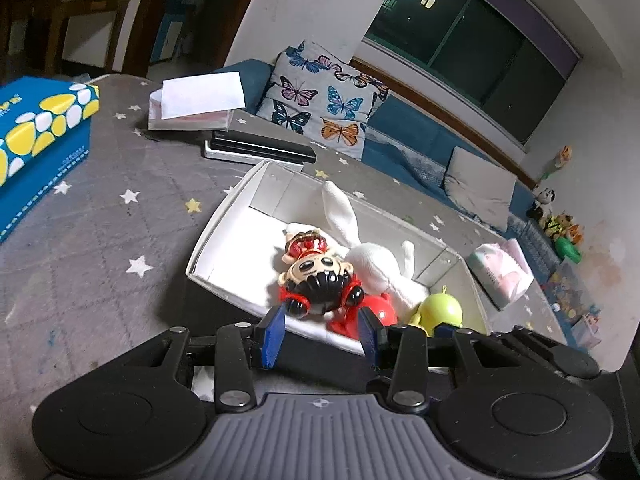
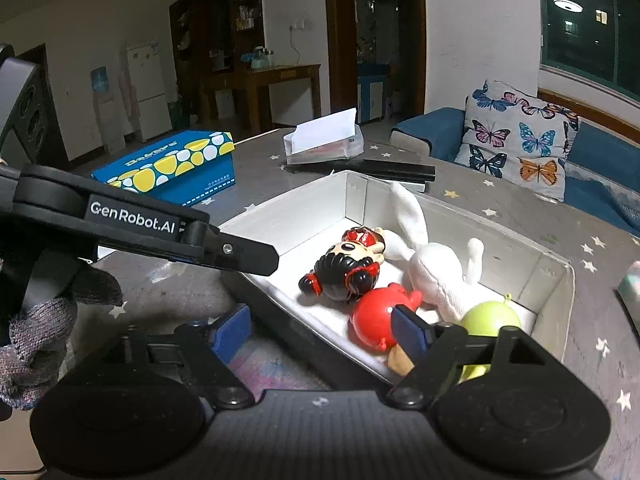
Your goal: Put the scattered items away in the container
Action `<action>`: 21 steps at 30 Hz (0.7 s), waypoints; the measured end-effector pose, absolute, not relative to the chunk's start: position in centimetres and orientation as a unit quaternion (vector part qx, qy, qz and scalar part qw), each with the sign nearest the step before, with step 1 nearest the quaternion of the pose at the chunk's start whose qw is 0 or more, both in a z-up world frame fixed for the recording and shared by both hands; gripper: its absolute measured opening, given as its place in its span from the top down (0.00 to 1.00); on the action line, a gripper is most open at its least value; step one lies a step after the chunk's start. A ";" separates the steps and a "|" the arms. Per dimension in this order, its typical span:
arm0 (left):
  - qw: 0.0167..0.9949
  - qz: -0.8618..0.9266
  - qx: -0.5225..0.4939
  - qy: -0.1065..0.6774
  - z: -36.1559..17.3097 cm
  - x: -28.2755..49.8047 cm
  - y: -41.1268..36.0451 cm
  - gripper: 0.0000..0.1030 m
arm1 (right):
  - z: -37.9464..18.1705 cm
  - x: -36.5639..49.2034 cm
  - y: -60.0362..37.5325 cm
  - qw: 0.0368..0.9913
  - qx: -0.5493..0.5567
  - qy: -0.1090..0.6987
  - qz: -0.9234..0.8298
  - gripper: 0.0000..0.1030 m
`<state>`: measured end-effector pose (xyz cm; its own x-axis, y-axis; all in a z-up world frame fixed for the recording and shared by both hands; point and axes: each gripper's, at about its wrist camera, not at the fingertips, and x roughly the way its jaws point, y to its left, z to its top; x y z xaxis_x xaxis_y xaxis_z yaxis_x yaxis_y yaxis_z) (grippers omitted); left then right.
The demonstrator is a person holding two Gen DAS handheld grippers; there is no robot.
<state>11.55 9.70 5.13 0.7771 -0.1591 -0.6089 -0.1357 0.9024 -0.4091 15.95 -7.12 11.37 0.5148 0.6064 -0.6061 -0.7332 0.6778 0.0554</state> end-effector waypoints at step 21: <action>0.929 0.026 -0.129 0.346 3.7 8.0 6.0 0.59 | 10.7 10.6 -9.7 0.880 -0.096 0.271 0.379 0.00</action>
